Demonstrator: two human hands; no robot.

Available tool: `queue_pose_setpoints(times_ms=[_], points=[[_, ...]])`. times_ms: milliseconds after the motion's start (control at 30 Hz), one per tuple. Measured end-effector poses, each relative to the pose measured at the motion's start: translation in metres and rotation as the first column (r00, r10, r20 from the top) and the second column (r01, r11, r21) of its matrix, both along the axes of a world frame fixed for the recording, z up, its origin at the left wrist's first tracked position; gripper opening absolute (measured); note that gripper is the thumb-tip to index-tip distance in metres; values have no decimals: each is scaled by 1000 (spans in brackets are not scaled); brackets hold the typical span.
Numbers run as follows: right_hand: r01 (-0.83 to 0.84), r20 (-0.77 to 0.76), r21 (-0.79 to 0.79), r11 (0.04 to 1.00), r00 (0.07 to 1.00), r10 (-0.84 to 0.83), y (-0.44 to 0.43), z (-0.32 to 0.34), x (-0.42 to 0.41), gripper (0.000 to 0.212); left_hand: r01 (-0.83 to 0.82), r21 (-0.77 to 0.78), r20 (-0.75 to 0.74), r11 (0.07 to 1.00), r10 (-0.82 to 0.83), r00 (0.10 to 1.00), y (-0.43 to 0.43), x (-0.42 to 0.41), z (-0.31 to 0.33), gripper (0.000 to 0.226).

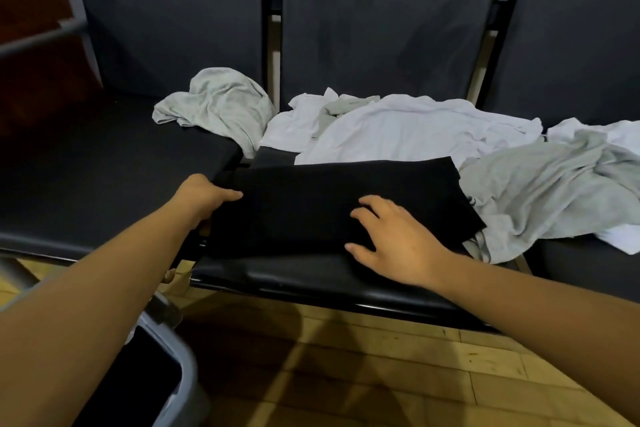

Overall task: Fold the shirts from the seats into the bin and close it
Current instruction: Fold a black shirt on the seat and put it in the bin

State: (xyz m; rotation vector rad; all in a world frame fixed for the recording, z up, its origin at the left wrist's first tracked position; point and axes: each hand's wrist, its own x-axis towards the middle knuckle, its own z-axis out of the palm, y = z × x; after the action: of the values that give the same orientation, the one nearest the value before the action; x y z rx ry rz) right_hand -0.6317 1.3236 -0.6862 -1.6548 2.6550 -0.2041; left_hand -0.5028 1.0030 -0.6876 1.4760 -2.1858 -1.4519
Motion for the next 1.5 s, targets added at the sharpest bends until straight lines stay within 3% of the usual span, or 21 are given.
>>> queue_pose_setpoints(times_ms=[67,167,367,467,667,767,833,933,1067,1133,1200,1267,1333,1433,1500], points=[[32,33,5,999,999,-32,6,-5,6,61,28,30,-3,999,-28,1000,10,2,9,46],[60,-9,40,997,998,-60,8,-8,6,52,36,195,-15,980,-34,999,24,7,21,48],[72,-190,114,991,981,-49,-3,-9,13,22,121,170,25,978,-127,992,29,14,27,24],[30,-278,43,999,960,-17,-3,-4,16,6,121,198,-53,973,-113,992,21,22,30,49],[-146,-343,-33,989,931,126,-5,2,43,17,105,181,-67,978,-94,993,0,52,34,61],[-179,-242,1,984,955,174,-9,3,64,14,77,186,-83,980,-62,995,-2,65,43,44],[-156,-63,-1,988,986,156,-13,9,72,31,67,203,-101,977,-48,994,-1,72,49,35],[17,183,-136,991,983,8,-25,9,65,49,88,236,-150,968,-53,987,5,81,60,24],[132,265,85,988,953,-150,-29,-13,56,72,151,229,-254,962,-91,963,24,78,79,26],[143,350,92,985,922,-167,-31,-15,55,73,195,188,-296,963,-134,946,40,67,91,28],[219,567,14,976,802,-188,-32,-4,53,64,252,134,-321,958,-199,926,60,52,104,28],[394,813,-78,916,557,-170,-30,9,48,57,309,75,-322,948,-270,907,84,31,114,27],[586,958,-112,802,278,-69,-22,18,38,53,402,-12,-275,916,-389,879,113,7,121,26],[769,989,-52,637,-47,137,-3,22,17,61,545,-160,-157,823,-566,809,161,-24,126,18],[820,954,20,572,-186,234,11,23,4,69,645,-73,-152,761,-648,747,185,-35,121,24]])
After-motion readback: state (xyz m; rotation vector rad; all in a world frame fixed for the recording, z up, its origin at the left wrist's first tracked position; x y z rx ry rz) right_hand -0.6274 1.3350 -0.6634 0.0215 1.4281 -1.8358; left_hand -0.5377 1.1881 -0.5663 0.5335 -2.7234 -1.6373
